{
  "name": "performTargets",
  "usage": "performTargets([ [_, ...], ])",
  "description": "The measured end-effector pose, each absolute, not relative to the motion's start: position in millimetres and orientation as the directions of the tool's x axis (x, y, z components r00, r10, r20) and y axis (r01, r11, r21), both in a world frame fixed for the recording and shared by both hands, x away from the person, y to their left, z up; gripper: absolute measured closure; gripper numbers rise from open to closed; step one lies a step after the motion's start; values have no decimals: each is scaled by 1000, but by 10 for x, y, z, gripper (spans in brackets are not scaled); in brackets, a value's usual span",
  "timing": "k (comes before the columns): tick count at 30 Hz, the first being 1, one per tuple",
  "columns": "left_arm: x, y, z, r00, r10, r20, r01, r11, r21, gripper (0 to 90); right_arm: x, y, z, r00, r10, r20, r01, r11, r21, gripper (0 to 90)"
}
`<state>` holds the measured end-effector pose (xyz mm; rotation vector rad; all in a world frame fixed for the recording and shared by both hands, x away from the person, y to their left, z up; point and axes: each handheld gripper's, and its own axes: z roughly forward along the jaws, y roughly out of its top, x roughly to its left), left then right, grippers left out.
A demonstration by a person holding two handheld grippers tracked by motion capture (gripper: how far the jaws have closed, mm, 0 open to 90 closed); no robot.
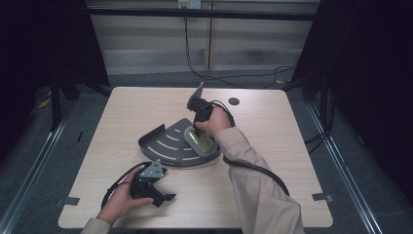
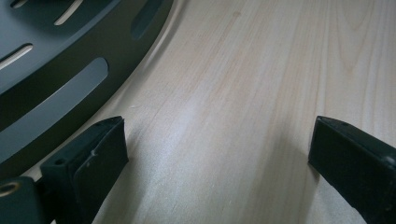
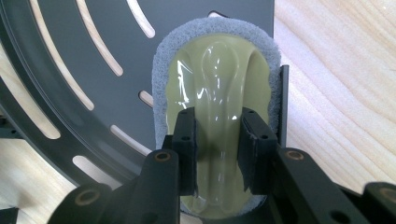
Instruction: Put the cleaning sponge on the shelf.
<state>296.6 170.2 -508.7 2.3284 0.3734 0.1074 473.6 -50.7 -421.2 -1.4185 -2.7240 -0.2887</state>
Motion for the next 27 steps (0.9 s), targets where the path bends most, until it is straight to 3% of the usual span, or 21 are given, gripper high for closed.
performTargets([
  [27, 2967, 1703, -5087, 954, 299, -36, 236, -666, 707, 40, 4679, -583, -4216, -588, 799, 125, 807, 570, 155, 632],
])
